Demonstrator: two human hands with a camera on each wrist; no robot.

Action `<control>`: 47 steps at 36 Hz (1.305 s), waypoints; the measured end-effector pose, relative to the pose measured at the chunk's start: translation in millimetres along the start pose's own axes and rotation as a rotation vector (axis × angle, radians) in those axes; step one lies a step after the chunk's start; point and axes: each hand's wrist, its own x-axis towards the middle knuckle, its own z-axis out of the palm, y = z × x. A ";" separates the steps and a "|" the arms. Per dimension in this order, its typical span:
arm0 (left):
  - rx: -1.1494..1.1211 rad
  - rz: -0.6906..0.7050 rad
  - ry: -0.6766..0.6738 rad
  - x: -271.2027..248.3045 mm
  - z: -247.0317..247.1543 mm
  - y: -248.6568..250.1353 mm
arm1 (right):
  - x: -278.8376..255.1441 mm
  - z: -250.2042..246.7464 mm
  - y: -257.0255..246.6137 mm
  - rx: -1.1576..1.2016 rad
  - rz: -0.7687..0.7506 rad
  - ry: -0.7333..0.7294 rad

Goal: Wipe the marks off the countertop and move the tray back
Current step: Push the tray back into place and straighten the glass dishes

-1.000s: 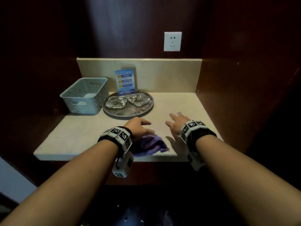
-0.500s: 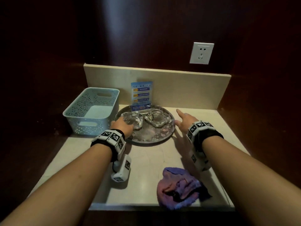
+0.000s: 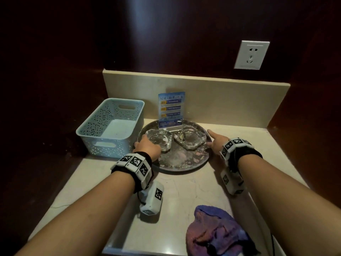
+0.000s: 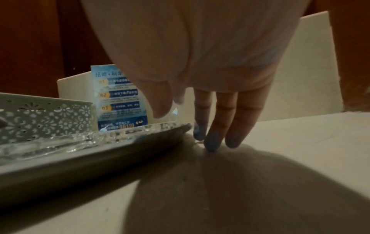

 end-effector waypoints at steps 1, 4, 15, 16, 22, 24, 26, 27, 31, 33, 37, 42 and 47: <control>-0.020 0.010 0.012 2.3 1.0 -1.1 | 0.7 0.3 0.8 -0.001 -0.030 -0.003; -0.065 0.027 0.052 2.3 -0.1 -2.6 | 2.3 1.4 1.8 -0.017 -0.115 -0.011; -0.198 0.056 0.121 -2.3 -4.2 -19.3 | 13.1 5.9 8.2 -0.002 -0.097 -0.025; -0.206 0.065 0.125 -2.3 -4.2 -21.6 | 13.6 6.4 9.1 -0.001 -0.095 -0.013; -0.304 0.141 0.071 -7.0 -0.4 -26.7 | 11.3 5.4 22.3 0.065 -0.088 0.014; -0.334 0.152 0.054 -8.4 1.9 -26.1 | 6.8 4.2 27.7 0.092 -0.085 0.031; -0.370 0.161 0.028 -8.4 4.9 -24.6 | 0.6 3.2 35.0 0.127 -0.074 0.051; -0.388 0.163 0.006 -8.0 6.5 -23.5 | -2.6 2.4 39.5 0.149 -0.067 0.060; -0.437 0.205 -0.019 -6.3 17.8 -9.8 | -18.1 -8.9 59.4 0.199 -0.044 0.101; -0.458 0.242 -0.021 -8.8 24.3 2.5 | -24.6 -18.3 68.5 0.219 -0.035 0.118; -0.486 0.283 -0.095 -17.2 42.0 32.4 | -36.2 -38.1 95.9 0.258 0.027 0.165; -0.499 0.305 -0.190 -20.9 70.8 59.5 | -44.4 -52.8 131.4 0.291 0.127 0.244; -0.559 0.229 -0.305 -20.8 95.1 71.0 | -45.1 -56.4 158.6 0.308 0.187 0.289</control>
